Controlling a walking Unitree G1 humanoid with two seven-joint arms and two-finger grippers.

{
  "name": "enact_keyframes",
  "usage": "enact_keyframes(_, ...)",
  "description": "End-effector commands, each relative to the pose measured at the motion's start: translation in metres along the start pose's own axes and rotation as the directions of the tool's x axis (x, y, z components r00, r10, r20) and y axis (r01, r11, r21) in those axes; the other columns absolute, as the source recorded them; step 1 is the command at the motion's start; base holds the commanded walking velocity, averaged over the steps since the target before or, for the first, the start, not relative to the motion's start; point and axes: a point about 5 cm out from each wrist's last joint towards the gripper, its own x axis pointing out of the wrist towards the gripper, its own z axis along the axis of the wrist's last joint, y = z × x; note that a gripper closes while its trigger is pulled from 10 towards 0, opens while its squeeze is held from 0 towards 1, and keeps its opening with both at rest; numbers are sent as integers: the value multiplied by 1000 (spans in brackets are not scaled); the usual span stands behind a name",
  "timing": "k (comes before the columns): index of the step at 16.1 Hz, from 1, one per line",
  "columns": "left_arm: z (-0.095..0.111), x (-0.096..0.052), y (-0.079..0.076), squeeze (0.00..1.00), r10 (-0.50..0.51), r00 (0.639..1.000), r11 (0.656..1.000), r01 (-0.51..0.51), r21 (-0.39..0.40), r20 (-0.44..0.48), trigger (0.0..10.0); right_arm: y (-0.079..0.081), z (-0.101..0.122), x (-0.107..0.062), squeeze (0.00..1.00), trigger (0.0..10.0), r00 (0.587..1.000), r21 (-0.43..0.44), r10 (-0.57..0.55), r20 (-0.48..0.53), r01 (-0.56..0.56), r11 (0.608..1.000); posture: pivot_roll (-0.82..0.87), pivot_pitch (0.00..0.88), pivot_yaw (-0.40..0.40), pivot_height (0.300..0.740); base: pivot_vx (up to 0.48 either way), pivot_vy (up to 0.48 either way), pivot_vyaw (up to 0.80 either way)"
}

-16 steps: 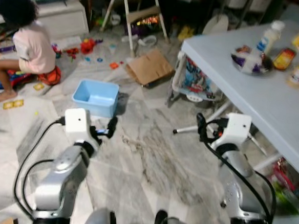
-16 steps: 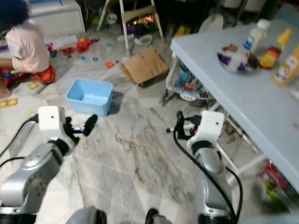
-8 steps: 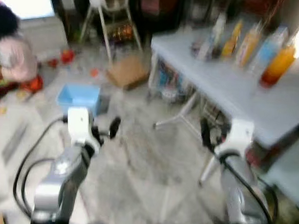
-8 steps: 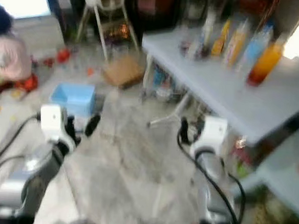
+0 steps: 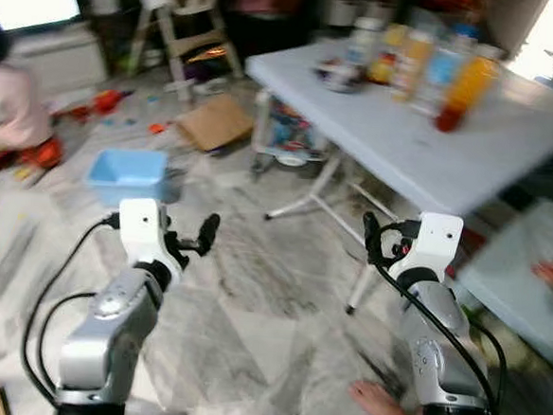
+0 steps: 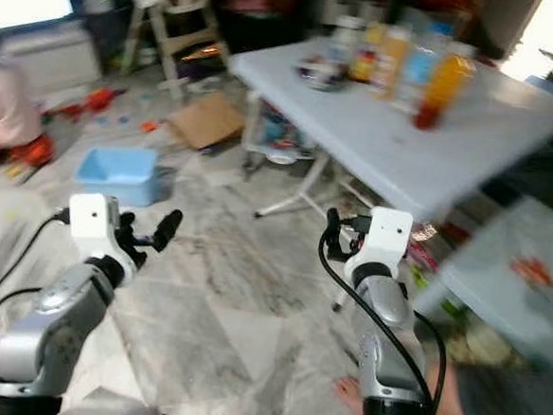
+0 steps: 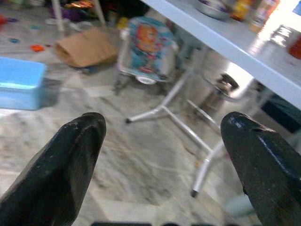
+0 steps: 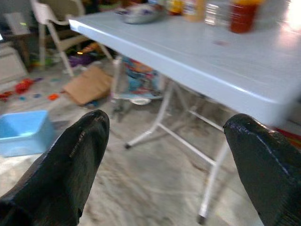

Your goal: Restocking fridge

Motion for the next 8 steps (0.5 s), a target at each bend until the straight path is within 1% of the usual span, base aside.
enact_keyframes(1, 2, 0, 1, 0, 12, 1000, 1000, -12, 21, 13, 10000, 1, 9, 1, 0, 10000, 999, -6, 7, 44, -7, 1000, 13, 0, -26, 740, 0, -480, 0)
enact_keyframes(2, 3, 0, 2, 0, 21, 1000, 999, -22, 28, 22, 10000, 1, 10, 0, 0, 10000, 998, -10, 12, 56, -12, 1000, 14, 0, -25, 740, 0, -480, 0)
enact_keyframes(3, 7, 2, 4, 0, 44, 997, 997, -48, 64, 61, 10000, 2, 12, 0, 0, 10000, 997, -10, 18, 71, -18, 1000, 13, 0, -26, 740, 0, -259, 0)
enact_keyframes(5, 17, 5, 12, 0, 117, 976, 976, -148, 161, 184, 10000, 5, 19, -1, 0, 10000, 992, -19, 43, 122, -41, 999, 10, 0, -26, 740, 0, 0, 0)
enact_keyframes(6, 22, 6, 17, 0, 150, 957, 958, -203, 203, 250, 10000, 6, 22, 0, 0, 10000, 988, -45, 52, 144, -46, 998, 9, 0, -28, 740, 0, 0, 0)
enact_keyframes(8, 27, 7, 22, 0, 161, 932, 942, -243, 231, 324, 10000, 6, 26, 2, 0, 10000, 984, -80, 44, 172, -31, 996, 9, 0, -30, 740, 0, 0, 0)
